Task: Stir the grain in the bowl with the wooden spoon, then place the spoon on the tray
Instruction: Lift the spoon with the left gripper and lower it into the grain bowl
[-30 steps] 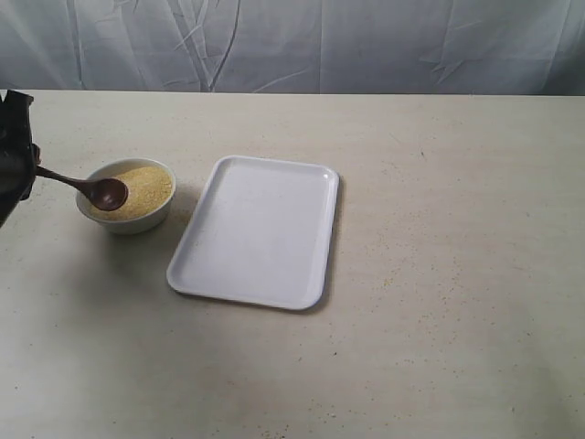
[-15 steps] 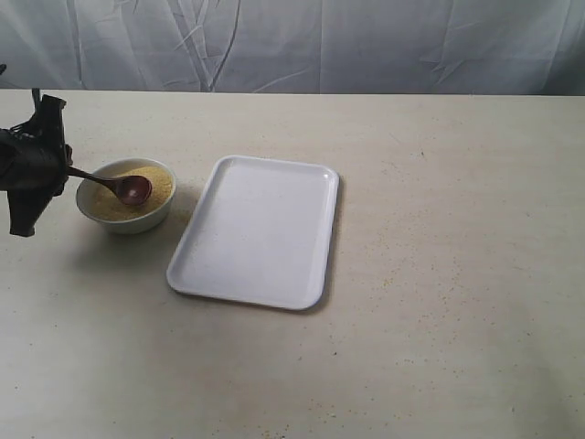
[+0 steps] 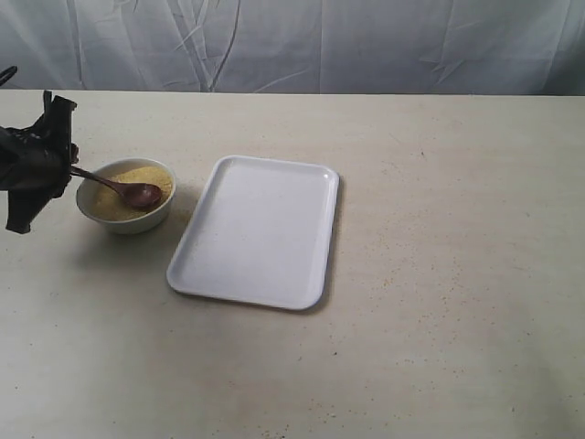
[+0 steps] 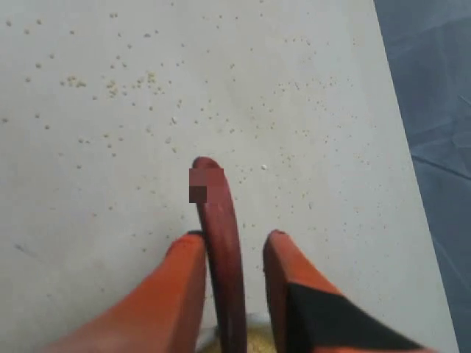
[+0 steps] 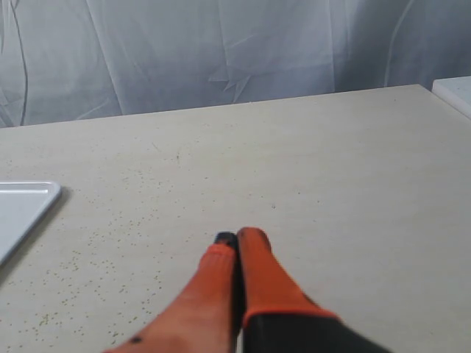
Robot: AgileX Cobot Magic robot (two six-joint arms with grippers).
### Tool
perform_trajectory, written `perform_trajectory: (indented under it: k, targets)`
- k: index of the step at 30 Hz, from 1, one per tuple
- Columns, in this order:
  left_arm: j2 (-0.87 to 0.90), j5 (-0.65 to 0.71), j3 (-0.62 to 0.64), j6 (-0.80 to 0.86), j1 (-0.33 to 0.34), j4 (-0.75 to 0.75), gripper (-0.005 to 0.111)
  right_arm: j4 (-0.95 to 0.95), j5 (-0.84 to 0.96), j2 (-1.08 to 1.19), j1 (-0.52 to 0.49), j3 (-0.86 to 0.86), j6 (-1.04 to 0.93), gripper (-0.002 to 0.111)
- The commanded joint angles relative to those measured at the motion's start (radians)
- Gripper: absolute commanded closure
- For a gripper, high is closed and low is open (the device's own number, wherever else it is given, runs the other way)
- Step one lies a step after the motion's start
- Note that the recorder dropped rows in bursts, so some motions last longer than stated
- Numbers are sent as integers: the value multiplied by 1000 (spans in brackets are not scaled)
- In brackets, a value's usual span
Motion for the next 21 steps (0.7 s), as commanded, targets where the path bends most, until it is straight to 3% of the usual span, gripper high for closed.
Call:
perform_trajectory:
  k: [1,10,21]
  targets:
    - [-1,13,-5,-4,-1,38,68,1,-9,-5,3,2,-1,108]
    - [-29,88,-5,4,26,207,54,1,-9,-5,3,2,-1,108]
    - [-202,456,-5,4,260,529,51,1,-9,-5,3,2,-1,108]
